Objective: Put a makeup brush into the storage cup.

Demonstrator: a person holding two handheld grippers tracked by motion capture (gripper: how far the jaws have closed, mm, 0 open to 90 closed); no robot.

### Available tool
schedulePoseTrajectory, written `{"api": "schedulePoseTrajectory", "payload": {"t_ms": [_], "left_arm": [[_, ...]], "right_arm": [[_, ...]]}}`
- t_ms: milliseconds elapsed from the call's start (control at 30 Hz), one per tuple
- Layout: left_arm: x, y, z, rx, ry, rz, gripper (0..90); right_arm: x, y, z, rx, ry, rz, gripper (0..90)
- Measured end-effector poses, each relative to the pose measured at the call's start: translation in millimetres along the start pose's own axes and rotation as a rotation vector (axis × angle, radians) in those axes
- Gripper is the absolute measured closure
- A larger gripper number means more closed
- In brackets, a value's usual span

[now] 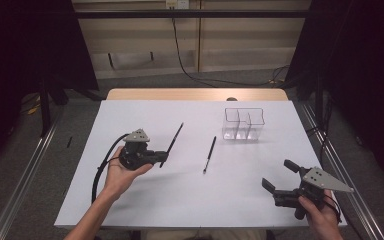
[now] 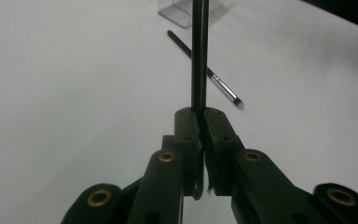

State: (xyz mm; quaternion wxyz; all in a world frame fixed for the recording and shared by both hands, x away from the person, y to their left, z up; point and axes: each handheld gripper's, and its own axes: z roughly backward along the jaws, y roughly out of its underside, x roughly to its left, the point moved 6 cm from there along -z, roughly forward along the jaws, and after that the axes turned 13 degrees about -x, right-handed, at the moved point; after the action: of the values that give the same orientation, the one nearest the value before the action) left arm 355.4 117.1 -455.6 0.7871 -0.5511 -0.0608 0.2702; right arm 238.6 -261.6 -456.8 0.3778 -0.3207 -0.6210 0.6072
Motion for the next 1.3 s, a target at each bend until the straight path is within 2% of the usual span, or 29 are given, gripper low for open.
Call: {"api": "schedulePoseTrajectory", "payload": {"t_ms": [100,167,233,333,400,533,800,833,900,1000,1033,1300], "left_arm": [[-1.5,-2.7,0.1,-0.071,-0.007,-0.022,84.7],[-3.1,-4.2,0.0,-0.093,-0.007,-0.035,84.7],[-5.2,-5.8,-0.7,-0.14,0.008,-0.023,84.7],[-5.6,-6.0,-1.0,-0.158,0.02,-0.022,84.7],[-6.0,-7.1,-0.6,-0.192,0.024,-0.01,84.7],[-4.9,-10.9,3.0,-0.238,0.003,-0.007,84.7],[-7.7,-13.2,5.1,-0.255,0.022,0.003,84.7],[-9.4,-13.5,4.7,-0.26,0.033,0.016,84.7],[-10.4,-13.5,4.3,-0.261,0.034,0.015,84.7],[-13.5,-12.8,0.5,-0.258,0.039,0.019,84.7],[-16.3,-12.8,-2.0,-0.253,0.049,0.014,84.7],[-25.8,-15.8,-5.5,-0.261,0.076,0.004,84.7]], "right_arm": [[1.4,-0.6,0.3,-0.003,-0.004,0.001,0.0],[1.2,-0.4,0.4,-0.001,-0.005,0.004,0.0],[1.2,-0.4,0.3,-0.001,-0.005,0.003,0.0],[1.3,-0.4,0.3,-0.001,-0.005,0.003,0.0],[2.0,-0.6,0.4,-0.003,-0.011,0.003,0.0],[3.2,-1.1,0.4,-0.007,-0.02,0.006,0.0],[4.1,-2.8,-0.8,-0.018,-0.02,-0.016,0.0],[4.5,-2.8,-1.2,-0.018,-0.025,-0.011,0.0],[5.3,-3.0,-1.5,-0.02,-0.033,-0.012,0.0],[9.8,-2.3,-3.8,-0.019,-0.066,-0.017,0.0],[13.7,-3.6,-5.8,-0.024,-0.091,-0.02,0.0],[20.7,-7.3,-16.4,-0.023,-0.109,-0.032,0.0]]}}
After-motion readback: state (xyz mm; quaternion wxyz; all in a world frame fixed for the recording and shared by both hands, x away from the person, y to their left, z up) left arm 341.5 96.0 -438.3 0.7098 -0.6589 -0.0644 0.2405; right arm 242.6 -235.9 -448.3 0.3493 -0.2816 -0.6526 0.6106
